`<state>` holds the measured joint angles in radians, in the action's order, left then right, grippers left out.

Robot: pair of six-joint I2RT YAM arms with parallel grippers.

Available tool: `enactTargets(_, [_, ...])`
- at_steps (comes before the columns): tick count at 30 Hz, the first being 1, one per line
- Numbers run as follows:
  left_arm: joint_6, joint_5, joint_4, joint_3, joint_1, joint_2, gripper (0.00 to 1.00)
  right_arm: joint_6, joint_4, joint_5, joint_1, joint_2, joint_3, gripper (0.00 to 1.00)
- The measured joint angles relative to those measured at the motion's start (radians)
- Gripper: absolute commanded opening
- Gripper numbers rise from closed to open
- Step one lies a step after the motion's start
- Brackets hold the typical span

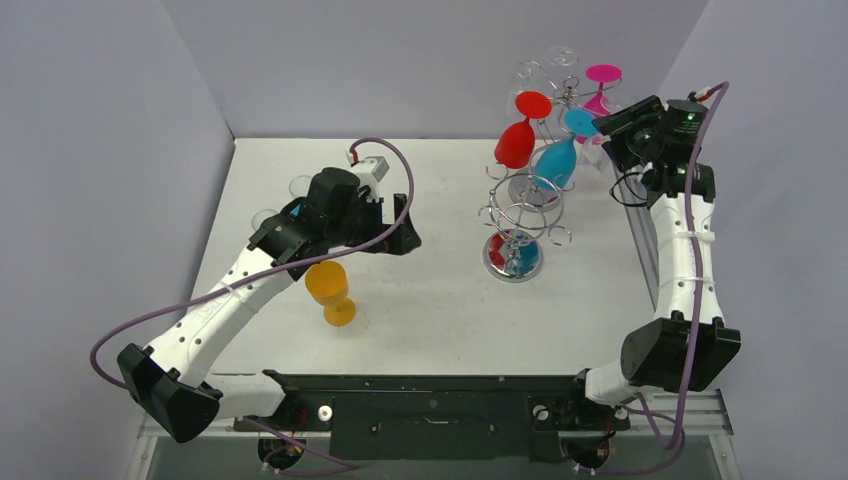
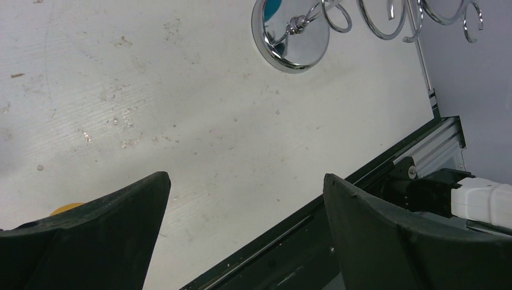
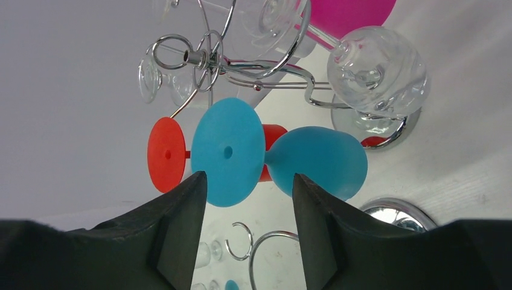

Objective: Take the wine glass off the wine glass rack
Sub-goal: Pick up the wine glass from the wine rack.

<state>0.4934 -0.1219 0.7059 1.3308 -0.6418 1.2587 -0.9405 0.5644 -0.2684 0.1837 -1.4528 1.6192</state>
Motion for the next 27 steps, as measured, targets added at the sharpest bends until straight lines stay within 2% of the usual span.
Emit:
enactTargets(8, [0.019, -0.009, -0.023, 0.002, -0.003, 0.003, 0.96, -0.060, -0.058, -0.033, 0.000, -0.060, -0.018, 0.41])
enactTargets(19, [0.031, -0.010, -0.031, 0.005, -0.012, 0.019, 0.96, -0.111, -0.124, -0.056, 0.000, -0.074, -0.024, 0.22])
enactTargets(27, [0.042, -0.010, -0.037, 0.005, -0.014, 0.019, 0.96, -0.137, -0.153, -0.080, 0.000, -0.098, -0.034, 0.20])
